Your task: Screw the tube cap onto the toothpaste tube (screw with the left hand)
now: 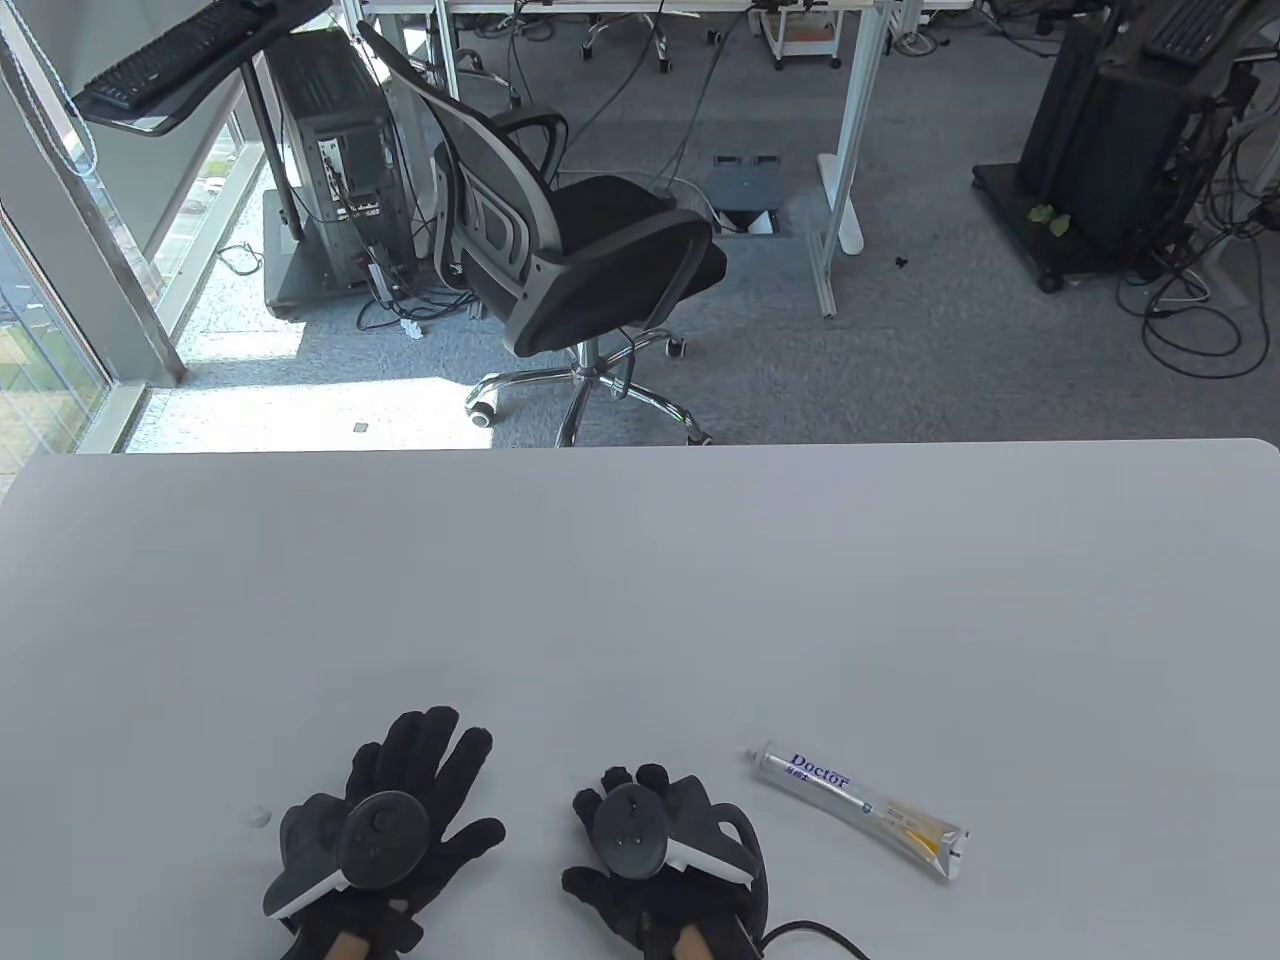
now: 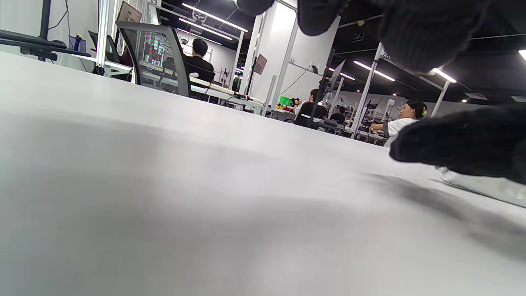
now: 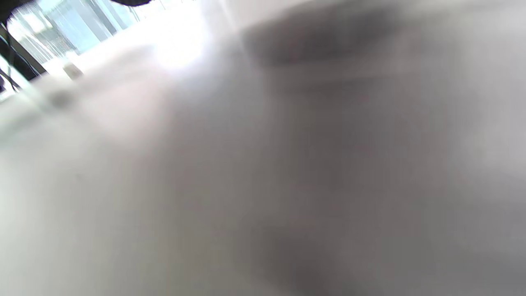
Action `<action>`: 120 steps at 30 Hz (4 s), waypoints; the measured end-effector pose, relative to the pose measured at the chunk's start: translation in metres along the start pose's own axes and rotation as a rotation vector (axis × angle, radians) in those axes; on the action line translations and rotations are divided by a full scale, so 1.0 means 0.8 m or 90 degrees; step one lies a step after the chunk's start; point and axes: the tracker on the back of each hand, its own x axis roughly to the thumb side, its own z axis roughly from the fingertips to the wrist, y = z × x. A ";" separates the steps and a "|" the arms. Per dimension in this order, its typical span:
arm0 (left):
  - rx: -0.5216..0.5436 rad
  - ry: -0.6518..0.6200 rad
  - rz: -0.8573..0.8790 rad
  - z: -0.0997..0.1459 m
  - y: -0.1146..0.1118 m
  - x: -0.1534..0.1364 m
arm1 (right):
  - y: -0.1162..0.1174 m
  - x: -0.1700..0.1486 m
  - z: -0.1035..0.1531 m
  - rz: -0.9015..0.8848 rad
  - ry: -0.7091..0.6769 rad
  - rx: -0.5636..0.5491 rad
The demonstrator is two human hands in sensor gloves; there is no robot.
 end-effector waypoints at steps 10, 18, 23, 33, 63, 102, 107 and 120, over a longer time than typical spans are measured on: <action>-0.018 -0.011 0.001 -0.003 -0.005 0.005 | -0.091 -0.083 0.068 0.057 0.156 -0.107; -0.033 -0.009 0.002 -0.002 -0.007 0.006 | -0.081 -0.190 0.100 0.017 0.352 -0.083; -0.036 0.000 0.008 -0.002 -0.004 0.004 | -0.059 -0.224 0.101 -0.011 0.372 -0.111; -0.038 0.027 0.013 0.000 -0.004 -0.002 | -0.053 -0.225 0.105 -0.019 0.362 -0.213; 0.036 0.152 -0.083 0.028 0.104 -0.082 | -0.046 -0.011 0.017 -0.581 -0.167 -0.136; 0.162 -0.067 0.464 0.029 0.054 -0.025 | -0.024 -0.002 0.024 -0.438 -0.155 -0.027; 0.149 -0.093 0.495 0.031 0.053 -0.024 | -0.021 0.001 0.024 -0.419 -0.142 -0.031; 0.132 -0.115 0.422 0.035 0.055 -0.014 | -0.014 0.006 0.020 -0.388 -0.135 0.011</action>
